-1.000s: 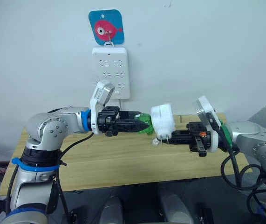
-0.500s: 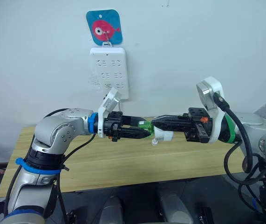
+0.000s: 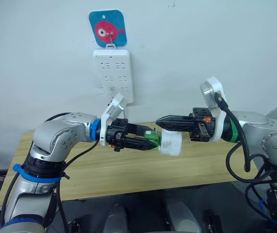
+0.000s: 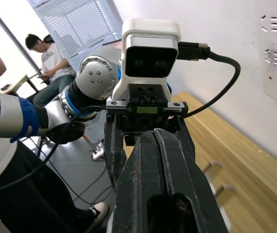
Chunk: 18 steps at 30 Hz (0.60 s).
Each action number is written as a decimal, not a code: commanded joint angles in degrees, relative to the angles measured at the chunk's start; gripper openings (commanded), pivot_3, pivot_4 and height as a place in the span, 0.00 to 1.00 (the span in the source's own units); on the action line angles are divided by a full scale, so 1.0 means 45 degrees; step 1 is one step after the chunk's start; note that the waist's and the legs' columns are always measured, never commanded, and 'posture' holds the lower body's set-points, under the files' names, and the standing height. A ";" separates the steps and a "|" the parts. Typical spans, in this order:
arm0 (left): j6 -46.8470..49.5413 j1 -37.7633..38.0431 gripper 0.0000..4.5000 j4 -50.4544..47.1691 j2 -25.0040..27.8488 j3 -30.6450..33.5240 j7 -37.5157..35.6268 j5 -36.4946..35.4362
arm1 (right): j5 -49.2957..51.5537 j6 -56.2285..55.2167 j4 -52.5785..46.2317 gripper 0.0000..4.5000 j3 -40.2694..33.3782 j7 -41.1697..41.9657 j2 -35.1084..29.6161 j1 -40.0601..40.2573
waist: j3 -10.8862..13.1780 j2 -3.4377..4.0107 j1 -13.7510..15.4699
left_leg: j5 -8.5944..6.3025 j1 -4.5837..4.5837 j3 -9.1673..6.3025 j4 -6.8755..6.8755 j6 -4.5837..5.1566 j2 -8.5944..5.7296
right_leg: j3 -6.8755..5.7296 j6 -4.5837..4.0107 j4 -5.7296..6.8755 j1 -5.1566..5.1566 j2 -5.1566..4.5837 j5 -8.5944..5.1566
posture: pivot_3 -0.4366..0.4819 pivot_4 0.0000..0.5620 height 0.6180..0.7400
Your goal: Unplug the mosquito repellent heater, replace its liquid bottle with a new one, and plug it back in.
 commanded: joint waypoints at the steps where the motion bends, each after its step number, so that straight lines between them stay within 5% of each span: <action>1: 0.0055 -0.0072 0.52 -0.0612 0.0104 0.0370 -0.0351 -0.0645 | -0.0426 0.0042 0.0208 0.00 0.0038 0.0217 -0.0002 -0.0367 | 0.0000 0.0000 -0.0002 | 0.0000 0.0000 -0.0001 0.0001 0.0000 0.0000 | -0.0001 0.0000 0.0001 0.0000 0.0000 0.0000 | 0.31 0.27 0.88; 18: 0.0504 -0.0121 0.51 -0.0843 -0.0054 0.0617 -0.0135 -0.1298 | -0.0749 0.0656 0.0833 0.00 0.0251 0.0387 0.0233 -0.0190 | 0.0000 0.0000 -0.0001 | 0.0000 -0.0001 -0.0002 0.0001 0.0000 0.0000 | -0.0002 0.0000 0.0002 0.0000 -0.0001 0.0000 | 0.32 0.26 0.88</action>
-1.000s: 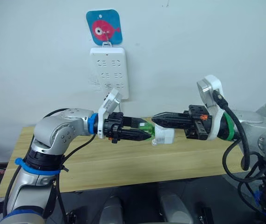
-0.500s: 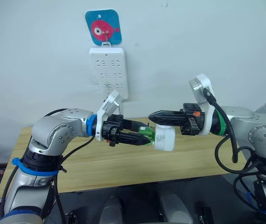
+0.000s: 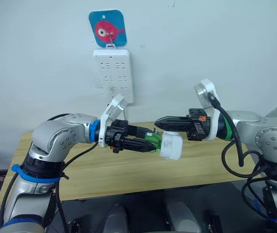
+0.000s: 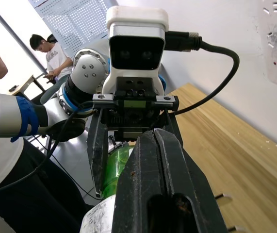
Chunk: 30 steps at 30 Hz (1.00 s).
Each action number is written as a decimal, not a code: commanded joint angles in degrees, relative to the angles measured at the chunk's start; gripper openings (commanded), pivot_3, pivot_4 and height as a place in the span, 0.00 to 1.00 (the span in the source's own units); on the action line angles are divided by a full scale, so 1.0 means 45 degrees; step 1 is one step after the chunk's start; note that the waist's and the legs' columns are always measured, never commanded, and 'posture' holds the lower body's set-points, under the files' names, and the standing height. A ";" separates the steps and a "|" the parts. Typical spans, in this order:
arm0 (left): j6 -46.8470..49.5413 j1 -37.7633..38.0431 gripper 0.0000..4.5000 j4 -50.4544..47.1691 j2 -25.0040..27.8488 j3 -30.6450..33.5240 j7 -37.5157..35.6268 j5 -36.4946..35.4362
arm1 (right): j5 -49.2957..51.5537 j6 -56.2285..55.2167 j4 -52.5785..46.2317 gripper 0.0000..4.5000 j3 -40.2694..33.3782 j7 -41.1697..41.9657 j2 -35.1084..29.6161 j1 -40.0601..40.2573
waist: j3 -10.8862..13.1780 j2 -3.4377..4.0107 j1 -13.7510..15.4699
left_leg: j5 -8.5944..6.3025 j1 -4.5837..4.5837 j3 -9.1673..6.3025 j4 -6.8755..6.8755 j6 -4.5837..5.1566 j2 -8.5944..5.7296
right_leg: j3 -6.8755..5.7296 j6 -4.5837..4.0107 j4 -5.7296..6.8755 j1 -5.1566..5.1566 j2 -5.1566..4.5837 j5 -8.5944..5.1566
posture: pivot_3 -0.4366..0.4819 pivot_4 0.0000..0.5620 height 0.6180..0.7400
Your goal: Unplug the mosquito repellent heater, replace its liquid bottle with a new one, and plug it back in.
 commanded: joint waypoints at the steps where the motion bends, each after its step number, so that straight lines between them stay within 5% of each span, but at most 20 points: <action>1: -0.0023 -0.0138 0.51 -0.0820 -0.0133 0.0521 -0.0129 -0.0812 | -0.0310 0.0178 0.0172 0.00 -0.0014 0.0078 0.0002 0.0069 | 0.0000 0.0000 0.0001 | 0.0000 0.0000 -0.0001 0.0000 0.0000 0.0000 | -0.0001 0.0000 0.0000 0.0000 0.0000 0.0000 | 0.33 0.26 0.88; 13: -0.0913 0.0729 0.51 -0.0406 -0.0281 0.0690 0.0775 0.0041 | 0.1962 0.0460 0.0272 0.00 -0.2209 -0.1139 0.0081 -0.0002 | 0.0000 0.0000 0.0004 | 0.0000 -0.0002 0.0002 0.0001 0.0000 -0.0001 | 0.0001 0.0000 0.0001 0.0000 -0.0004 0.0000 | 0.31 0.27 0.88; 25: -0.1564 0.0583 0.51 0.0549 -0.2589 0.2003 0.3808 -0.0004 | 0.4654 -0.1683 -0.1655 0.94 -0.4868 -0.6587 0.0811 0.3809 | -0.0010 -0.0004 -0.0030 | -0.0001 -0.0005 0.0007 -0.0002 0.0002 -0.0001 | 0.0009 0.0000 0.0009 -0.0001 -0.0001 0.0000 | 0.28 0.27 0.88; 30: -0.1378 0.0307 0.51 0.0904 -0.3576 0.2715 0.5176 -0.0447 | 0.5136 -0.3080 -0.2918 1.00 -0.4927 -0.8312 0.1750 0.5991 | -0.0016 -0.0008 -0.0016 | 0.0000 -0.0003 0.0004 0.0001 0.0000 0.0000 | 0.0009 0.0001 0.0017 0.0000 0.0000 0.0000 | 0.27 0.26 0.88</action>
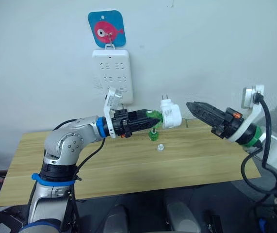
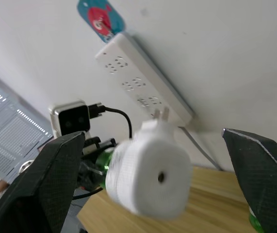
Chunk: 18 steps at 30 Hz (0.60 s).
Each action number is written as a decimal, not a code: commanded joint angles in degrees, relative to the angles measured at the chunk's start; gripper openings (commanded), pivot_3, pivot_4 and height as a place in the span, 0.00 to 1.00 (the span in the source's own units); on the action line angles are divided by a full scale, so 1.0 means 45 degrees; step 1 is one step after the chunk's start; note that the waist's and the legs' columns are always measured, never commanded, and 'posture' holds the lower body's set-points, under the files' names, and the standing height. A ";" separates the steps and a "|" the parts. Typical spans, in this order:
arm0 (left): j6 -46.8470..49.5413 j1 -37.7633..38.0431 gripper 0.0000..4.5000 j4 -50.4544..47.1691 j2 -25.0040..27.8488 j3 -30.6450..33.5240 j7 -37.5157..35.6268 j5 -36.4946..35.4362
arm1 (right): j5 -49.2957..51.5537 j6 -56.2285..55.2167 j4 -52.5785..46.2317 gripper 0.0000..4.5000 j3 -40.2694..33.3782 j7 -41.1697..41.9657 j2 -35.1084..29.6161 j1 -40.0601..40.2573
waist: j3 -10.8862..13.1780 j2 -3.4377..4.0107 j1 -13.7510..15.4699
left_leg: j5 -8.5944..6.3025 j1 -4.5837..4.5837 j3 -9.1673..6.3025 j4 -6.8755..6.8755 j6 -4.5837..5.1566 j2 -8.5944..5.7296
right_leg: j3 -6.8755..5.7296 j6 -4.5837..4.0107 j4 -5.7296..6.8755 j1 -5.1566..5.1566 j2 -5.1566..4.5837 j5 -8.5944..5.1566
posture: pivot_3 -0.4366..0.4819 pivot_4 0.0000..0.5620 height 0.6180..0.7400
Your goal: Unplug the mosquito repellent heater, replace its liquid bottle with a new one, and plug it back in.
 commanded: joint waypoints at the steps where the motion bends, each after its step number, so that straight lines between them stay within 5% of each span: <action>1: 0.0079 -0.0458 0.51 -0.0039 -0.0609 0.0836 0.0960 -0.0795 | 0.0509 -0.1262 -0.1170 1.00 -0.0165 -0.1212 0.0749 0.0990 | -0.0002 0.0000 -0.0015 | 0.0000 -0.0001 0.0004 0.0005 0.0000 0.0000 | 0.0004 0.0000 0.0002 0.0000 0.0000 0.0000 | 0.27 0.27 0.88; 9: 0.2101 -0.0843 0.51 0.0385 -0.1910 0.1848 0.3041 -0.3575 | -0.1110 -0.3460 -0.2261 1.00 0.1809 -0.2285 0.3619 0.1796 | -0.0025 0.0016 -0.0105 | 0.0002 0.0016 0.0008 0.0002 -0.0004 0.0000 | 0.0013 0.0002 0.0019 0.0000 0.0006 -0.0001 | 0.24 0.26 0.88; 18: 0.2428 -0.1190 0.51 0.0978 -0.2682 0.2269 0.4786 -0.4796 | -0.1667 -0.4437 -0.2280 1.00 0.3132 -0.3112 0.4728 0.0983 | -0.0051 0.0017 -0.0173 | 0.0023 0.0010 0.0001 0.0012 -0.0041 -0.0002 | 0.0008 0.0002 0.0026 0.0000 0.0005 -0.0002 | 0.23 0.25 0.88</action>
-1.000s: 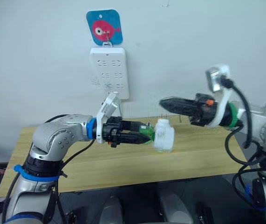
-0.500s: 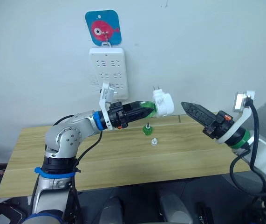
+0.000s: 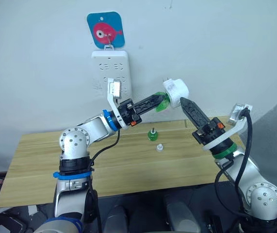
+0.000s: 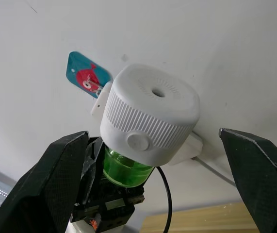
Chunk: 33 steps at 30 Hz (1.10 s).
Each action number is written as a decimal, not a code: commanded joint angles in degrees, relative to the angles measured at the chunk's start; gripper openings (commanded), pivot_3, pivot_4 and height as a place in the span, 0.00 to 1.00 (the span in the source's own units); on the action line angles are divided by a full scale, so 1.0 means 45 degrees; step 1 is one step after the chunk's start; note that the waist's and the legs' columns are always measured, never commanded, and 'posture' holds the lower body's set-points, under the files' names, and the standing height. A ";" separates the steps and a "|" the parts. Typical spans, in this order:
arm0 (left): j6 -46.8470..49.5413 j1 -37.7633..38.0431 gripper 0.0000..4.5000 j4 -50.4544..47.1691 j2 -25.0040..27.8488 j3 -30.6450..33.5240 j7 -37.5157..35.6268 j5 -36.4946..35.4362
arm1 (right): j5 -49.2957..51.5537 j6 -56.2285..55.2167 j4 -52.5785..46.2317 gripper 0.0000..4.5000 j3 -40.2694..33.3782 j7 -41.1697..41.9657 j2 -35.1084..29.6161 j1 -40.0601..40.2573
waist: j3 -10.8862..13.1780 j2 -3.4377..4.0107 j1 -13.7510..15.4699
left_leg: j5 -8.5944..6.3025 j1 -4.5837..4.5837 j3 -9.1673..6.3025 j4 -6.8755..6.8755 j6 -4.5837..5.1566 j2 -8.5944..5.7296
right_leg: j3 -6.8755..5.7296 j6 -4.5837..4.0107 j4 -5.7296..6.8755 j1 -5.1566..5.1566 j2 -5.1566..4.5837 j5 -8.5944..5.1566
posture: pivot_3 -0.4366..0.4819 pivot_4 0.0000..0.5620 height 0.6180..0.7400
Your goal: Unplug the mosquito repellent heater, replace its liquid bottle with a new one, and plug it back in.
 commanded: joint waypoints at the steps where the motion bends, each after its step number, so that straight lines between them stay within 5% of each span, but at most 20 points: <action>1: -0.0070 -0.0275 0.51 -0.0373 -0.0128 0.0013 0.0084 -0.0477 | -0.0033 -0.0517 -0.0404 1.00 0.0349 -0.0373 0.0346 -0.0520 | -0.0001 0.0002 -0.0042 | 0.0003 0.0000 0.0001 0.0000 -0.0005 0.0000 | 0.0000 0.0000 0.0000 0.0000 0.0000 0.0000 | 0.23 0.26 0.88; 22: -0.1979 0.0383 0.51 -0.0936 -0.0162 -0.1096 -0.1334 0.1261 | 0.0708 -0.1373 0.0392 1.00 0.0924 -0.2376 0.1801 -0.2083 | -0.0036 0.0016 -0.0232 | 0.0004 0.0003 -0.0001 -0.0008 -0.0007 0.0001 | 0.0003 -0.0001 0.0009 0.0000 0.0002 0.0000 | 0.24 0.25 0.88; 28: -0.2085 0.0512 0.51 -0.1255 0.0062 -0.1531 -0.1637 0.1568 | 0.1165 -0.1287 0.0493 0.66 0.1023 -0.2467 0.1738 -0.2114 | -0.0036 0.0017 -0.0237 | 0.0004 0.0002 -0.0002 -0.0008 -0.0006 0.0001 | 0.0002 -0.0001 0.0009 0.0000 0.0002 0.0000 | 0.24 0.25 0.88; 33: -0.2179 0.0503 0.51 -0.1470 0.0038 -0.1762 -0.1705 0.1736 | 0.1218 -0.1239 0.0548 0.66 0.1143 -0.2429 0.1668 -0.2087 | -0.0036 0.0016 -0.0233 | 0.0003 0.0002 -0.0002 -0.0007 -0.0006 0.0000 | 0.0003 -0.0001 0.0009 0.0000 0.0003 0.0000 | 0.24 0.25 0.88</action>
